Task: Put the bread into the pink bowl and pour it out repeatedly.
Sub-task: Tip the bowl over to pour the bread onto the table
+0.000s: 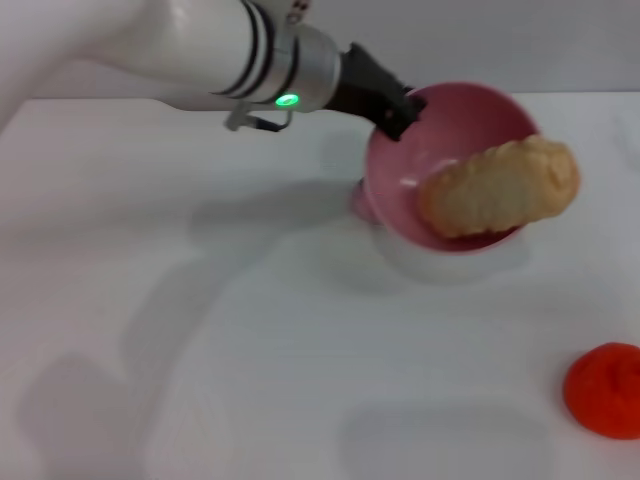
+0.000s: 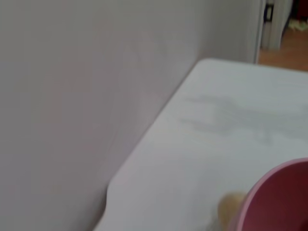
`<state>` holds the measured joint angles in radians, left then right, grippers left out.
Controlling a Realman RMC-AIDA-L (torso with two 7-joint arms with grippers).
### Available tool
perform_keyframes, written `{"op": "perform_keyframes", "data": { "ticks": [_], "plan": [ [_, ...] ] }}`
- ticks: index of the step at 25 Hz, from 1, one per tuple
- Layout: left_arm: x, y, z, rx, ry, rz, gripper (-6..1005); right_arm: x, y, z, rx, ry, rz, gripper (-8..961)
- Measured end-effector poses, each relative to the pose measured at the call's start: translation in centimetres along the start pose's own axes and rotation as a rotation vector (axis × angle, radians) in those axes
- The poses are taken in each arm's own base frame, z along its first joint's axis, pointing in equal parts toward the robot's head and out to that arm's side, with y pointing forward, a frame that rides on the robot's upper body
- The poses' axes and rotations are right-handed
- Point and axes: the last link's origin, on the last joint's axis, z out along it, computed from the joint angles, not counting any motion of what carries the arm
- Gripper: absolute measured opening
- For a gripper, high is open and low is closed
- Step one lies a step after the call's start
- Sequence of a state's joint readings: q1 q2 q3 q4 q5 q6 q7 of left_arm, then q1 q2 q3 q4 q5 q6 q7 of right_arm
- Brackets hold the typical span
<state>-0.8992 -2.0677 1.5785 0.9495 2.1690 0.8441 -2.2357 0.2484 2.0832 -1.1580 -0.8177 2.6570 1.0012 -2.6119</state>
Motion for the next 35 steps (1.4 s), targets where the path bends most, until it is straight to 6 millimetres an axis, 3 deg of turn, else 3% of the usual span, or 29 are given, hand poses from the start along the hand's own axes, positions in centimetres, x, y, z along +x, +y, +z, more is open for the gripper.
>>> {"op": "perform_keyframes", "data": {
  "ticks": [12,24,35],
  "plan": [
    [1.0,2.7,2.5,0.152,0.161,0.152,44,-0.3,-0.3,-1.1,-0.007,-0.044,-0.002,671],
    [-1.1,0.9,2.9,0.273,0.076,0.331,44,-0.2,1.6,-1.5,-0.09,-0.059,0.015,672],
    [-1.6,-0.1,2.7,0.321,0.016,0.455,44,0.2,3.4,-1.3,-0.144,-0.05,0.036,672]
  ]
}}
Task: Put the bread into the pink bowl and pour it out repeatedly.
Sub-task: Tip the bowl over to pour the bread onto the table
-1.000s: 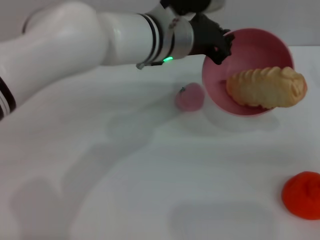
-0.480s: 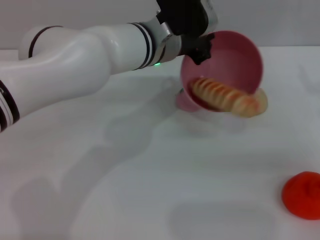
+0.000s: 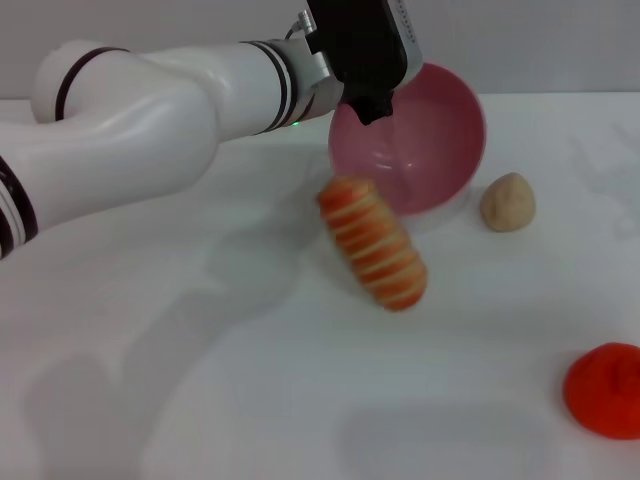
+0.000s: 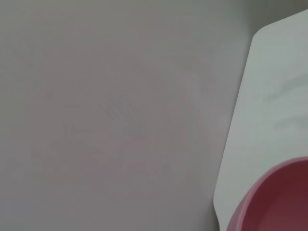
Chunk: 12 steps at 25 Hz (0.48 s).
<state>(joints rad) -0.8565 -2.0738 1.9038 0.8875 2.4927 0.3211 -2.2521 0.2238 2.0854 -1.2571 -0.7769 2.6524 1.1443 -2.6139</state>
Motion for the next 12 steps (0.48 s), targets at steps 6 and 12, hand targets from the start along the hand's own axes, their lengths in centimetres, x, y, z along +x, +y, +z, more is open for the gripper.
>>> {"op": "perform_keyframes", "data": {
  "ticks": [6,12],
  "plan": [
    [0.9,-0.8,0.0,0.06,0.055,0.004,44,0.5,0.9,0.7,-0.031,0.01,0.018,671],
    [2.6,-3.1,-0.5,0.155,0.142,-0.093,44,1.3,2.0,1.7,-0.073,0.026,0.039,671]
  ]
}}
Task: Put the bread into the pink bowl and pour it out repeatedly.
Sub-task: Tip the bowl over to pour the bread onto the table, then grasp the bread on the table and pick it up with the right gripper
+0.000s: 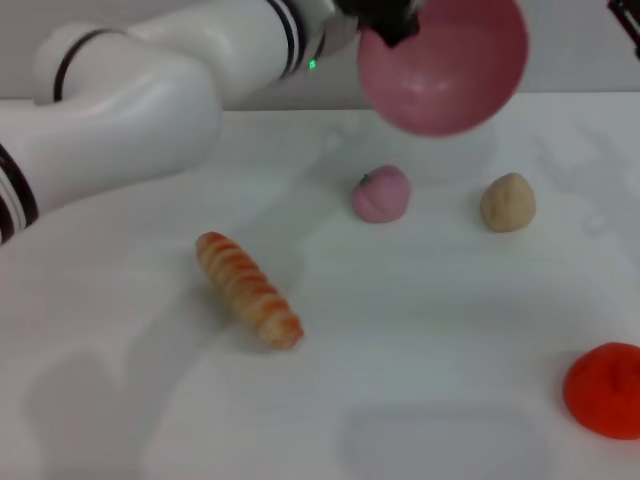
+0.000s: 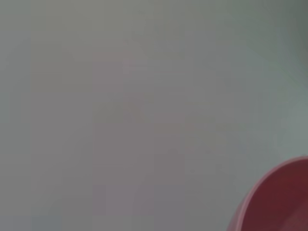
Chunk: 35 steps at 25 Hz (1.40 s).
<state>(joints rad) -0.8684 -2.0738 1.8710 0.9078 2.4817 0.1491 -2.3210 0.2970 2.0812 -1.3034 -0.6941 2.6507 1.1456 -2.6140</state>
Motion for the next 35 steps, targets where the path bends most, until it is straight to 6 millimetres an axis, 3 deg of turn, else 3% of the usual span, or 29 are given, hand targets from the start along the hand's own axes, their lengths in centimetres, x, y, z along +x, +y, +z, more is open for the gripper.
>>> {"op": "perform_keyframes", "data": {
  "ticks": [8,10,14,17,20,21,22,24,29,32,35],
  "plan": [
    [1.0,-3.9,0.5,-0.015,-0.074,-0.266,44,2.0,1.2,1.1,-0.038,0.071,0.041,672],
    [1.4,-5.9,0.2,-0.038,-0.114,-0.355,44,2.5,1.3,1.1,-0.036,0.092,0.047,672],
    [1.4,-7.6,-0.5,-0.083,-0.162,-0.43,44,3.7,1.2,1.2,-0.015,0.163,0.053,672],
    [0.6,-9.8,-1.7,-0.14,-0.206,-0.52,44,5.0,1.1,1.2,0.006,0.234,0.06,672],
    [0.6,-9.8,-1.7,-0.14,-0.206,-0.52,44,6.1,1.2,1.0,0.016,0.287,0.072,672],
    [-0.2,-11.2,-2.9,-0.168,-0.23,-0.561,44,6.3,1.2,0.9,0.021,0.302,0.076,672],
    [-0.2,-11.2,-2.9,-0.168,-0.23,-0.561,44,6.6,1.1,0.8,0.029,0.32,0.081,672],
    [-2.4,-13.4,-4.9,-0.161,-0.289,-0.613,44,7.3,0.7,0.8,0.062,0.376,0.104,672],
    [-4.5,-13.9,-6.1,-0.16,-0.334,-0.657,44,9.0,0.5,2.5,0.071,0.566,0.216,672],
    [-5.4,-13.6,-6.5,-0.163,-0.353,-0.666,44,9.0,2.3,4.9,-0.044,0.663,0.284,672],
    [-6.0,-13.2,-6.6,-0.169,-0.362,-0.668,44,7.8,4.4,7.2,-0.185,0.707,0.297,671]
  ]
}}
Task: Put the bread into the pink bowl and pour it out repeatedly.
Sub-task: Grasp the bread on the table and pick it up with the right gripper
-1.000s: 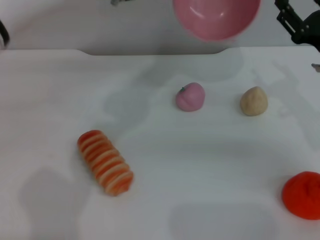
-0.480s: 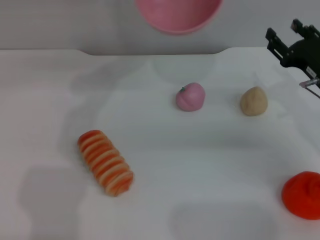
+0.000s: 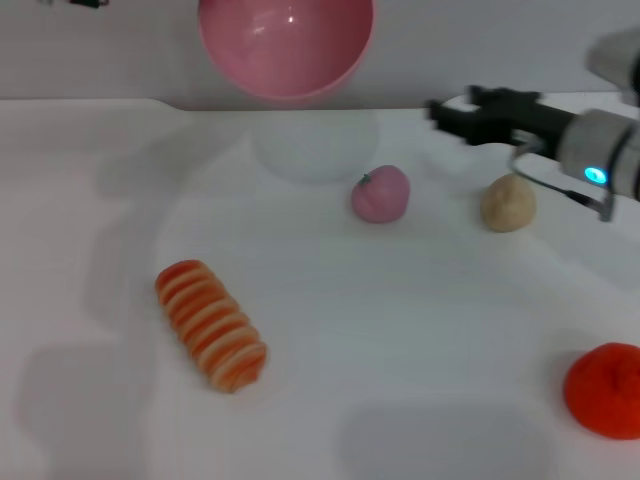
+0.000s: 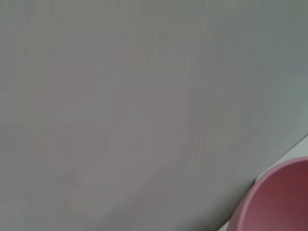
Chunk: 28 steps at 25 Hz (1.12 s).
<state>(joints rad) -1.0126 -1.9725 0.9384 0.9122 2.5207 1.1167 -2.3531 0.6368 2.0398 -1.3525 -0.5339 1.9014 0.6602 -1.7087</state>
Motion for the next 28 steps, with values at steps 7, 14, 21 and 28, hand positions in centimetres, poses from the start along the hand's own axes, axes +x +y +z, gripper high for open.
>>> {"op": "perform_keyframes", "data": {
  "ticks": [7,14,21,28],
  "plan": [
    [-0.9,-0.4,0.2,0.014,-0.005,0.005,44,-3.2,6.2,1.2,-0.282,0.169,-0.111,671],
    [-1.4,-1.4,-0.1,0.062,-0.01,0.018,44,-3.7,9.7,1.5,-0.457,0.295,-0.124,671],
    [-1.9,-2.4,-0.2,0.108,-0.03,0.029,44,-3.0,13.1,2.1,-0.56,0.417,-0.201,671],
    [-3.2,-3.2,-0.3,0.134,-0.038,0.026,44,-1.6,15.3,2.4,-0.612,0.464,-0.245,671]
  ]
}}
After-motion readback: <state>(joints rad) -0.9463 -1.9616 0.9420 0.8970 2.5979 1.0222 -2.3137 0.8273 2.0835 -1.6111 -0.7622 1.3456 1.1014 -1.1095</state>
